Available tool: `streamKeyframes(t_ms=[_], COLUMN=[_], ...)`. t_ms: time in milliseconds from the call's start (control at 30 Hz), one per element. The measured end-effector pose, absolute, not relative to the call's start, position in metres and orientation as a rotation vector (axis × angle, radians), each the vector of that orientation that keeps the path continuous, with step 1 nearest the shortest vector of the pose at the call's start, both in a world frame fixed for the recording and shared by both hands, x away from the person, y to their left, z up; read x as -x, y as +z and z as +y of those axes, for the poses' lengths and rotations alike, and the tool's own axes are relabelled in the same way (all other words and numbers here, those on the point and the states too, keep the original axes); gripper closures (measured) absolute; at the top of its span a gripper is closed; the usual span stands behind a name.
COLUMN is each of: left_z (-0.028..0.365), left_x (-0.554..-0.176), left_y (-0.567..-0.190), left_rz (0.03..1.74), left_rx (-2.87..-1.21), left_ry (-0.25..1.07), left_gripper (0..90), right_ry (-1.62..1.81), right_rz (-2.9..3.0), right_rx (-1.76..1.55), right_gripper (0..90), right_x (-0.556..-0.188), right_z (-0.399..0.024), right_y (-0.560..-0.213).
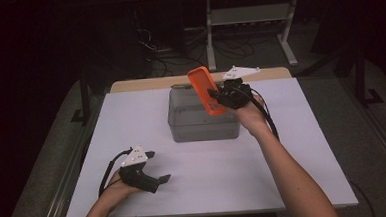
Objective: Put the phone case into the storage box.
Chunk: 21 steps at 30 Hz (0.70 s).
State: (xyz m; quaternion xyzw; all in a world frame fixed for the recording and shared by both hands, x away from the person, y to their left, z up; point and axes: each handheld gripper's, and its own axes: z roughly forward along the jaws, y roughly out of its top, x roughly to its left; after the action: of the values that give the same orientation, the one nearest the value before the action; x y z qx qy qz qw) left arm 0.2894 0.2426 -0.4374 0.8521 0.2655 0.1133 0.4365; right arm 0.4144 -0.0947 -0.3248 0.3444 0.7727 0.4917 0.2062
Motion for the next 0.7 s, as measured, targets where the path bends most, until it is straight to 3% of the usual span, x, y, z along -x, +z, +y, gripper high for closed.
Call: streamKeyframes(t_ms=[700], left_z=[0.243], left_x=[-0.289], left_y=[-0.437], left_rz=[0.663], left_rx=[-2.119], left_ry=[0.282], left_gripper=[0.0], right_ry=[1.285], right_rz=[2.206], right_rx=[-0.973], right_gripper=[78.5], right_x=[-0.425], right_z=[-0.088], right_y=[-0.345])
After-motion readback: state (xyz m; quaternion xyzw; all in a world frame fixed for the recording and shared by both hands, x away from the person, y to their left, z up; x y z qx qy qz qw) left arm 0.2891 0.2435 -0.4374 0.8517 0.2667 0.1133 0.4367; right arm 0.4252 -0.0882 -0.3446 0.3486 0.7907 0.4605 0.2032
